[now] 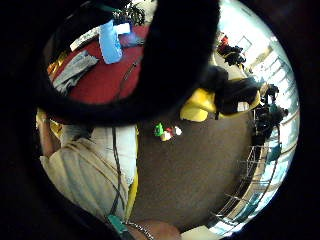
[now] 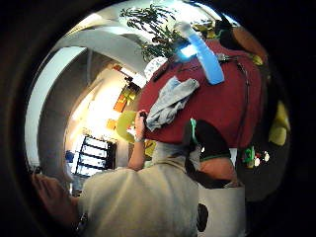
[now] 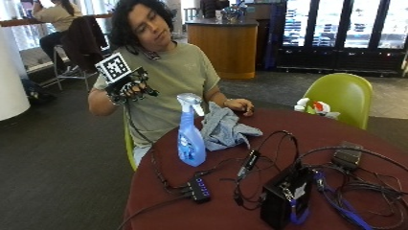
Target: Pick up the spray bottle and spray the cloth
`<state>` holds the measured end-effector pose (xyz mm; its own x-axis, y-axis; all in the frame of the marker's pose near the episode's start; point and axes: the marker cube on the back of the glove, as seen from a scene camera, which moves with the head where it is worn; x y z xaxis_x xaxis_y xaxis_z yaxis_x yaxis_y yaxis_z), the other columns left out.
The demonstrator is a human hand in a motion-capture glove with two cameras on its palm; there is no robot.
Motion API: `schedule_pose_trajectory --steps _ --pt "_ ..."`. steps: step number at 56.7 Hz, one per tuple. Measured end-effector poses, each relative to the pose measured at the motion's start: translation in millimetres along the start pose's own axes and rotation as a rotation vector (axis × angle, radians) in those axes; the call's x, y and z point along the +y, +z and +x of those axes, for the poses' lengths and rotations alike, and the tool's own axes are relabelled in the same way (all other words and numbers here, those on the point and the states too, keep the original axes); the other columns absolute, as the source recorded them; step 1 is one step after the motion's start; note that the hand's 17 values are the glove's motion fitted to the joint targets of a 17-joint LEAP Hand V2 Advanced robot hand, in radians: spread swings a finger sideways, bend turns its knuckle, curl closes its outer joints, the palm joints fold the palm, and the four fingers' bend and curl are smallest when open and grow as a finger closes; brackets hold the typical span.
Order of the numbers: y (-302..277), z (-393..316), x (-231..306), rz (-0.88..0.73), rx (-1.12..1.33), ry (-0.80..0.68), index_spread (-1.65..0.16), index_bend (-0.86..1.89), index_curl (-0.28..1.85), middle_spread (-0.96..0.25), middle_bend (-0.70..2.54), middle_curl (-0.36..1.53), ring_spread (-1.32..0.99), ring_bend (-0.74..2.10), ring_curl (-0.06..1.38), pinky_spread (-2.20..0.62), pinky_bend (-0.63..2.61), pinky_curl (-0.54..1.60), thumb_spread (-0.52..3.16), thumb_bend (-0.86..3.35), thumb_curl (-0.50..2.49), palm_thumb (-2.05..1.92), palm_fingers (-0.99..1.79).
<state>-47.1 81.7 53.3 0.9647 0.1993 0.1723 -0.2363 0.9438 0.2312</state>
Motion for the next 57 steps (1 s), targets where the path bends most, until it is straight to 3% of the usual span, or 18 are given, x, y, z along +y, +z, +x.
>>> schedule_pose_trajectory --steps 9,19,26,40,47,57 --pt "4.1 2.5 -8.0 -0.010 -0.036 0.086 -0.37 0.19 0.39 0.04 0.18 0.37 0.00 0.26 0.33 0.25 0.17 0.31 1.12 -0.02 0.51 0.70 0.47" --pt "17.2 4.1 -20.8 -0.045 -0.066 -0.031 -0.38 0.18 0.37 0.04 0.18 0.35 0.00 0.25 0.33 0.25 0.18 0.31 1.10 -0.02 0.50 0.71 0.46" --pt "31.9 -3.1 -41.2 -0.045 -0.227 -0.007 -0.37 0.17 0.36 0.04 0.18 0.34 0.00 0.25 0.33 0.25 0.19 0.31 1.10 -0.02 0.49 0.71 0.46" --pt "59.5 -14.7 -99.7 0.059 -0.567 0.015 -0.36 0.14 0.33 0.06 0.17 0.32 0.00 0.27 0.34 0.25 0.24 0.34 1.08 -0.01 0.48 0.76 0.46" --pt "76.9 -12.6 -149.6 0.126 -0.682 0.100 -0.36 0.13 0.30 0.06 0.18 0.32 0.00 0.30 0.35 0.24 0.28 0.35 1.07 -0.01 0.48 0.79 0.48" --pt "109.8 -12.5 -204.7 0.156 -0.825 0.031 -0.33 0.11 0.27 0.06 0.19 0.32 -0.01 0.35 0.36 0.22 0.31 0.36 1.02 -0.02 0.48 0.83 0.49"
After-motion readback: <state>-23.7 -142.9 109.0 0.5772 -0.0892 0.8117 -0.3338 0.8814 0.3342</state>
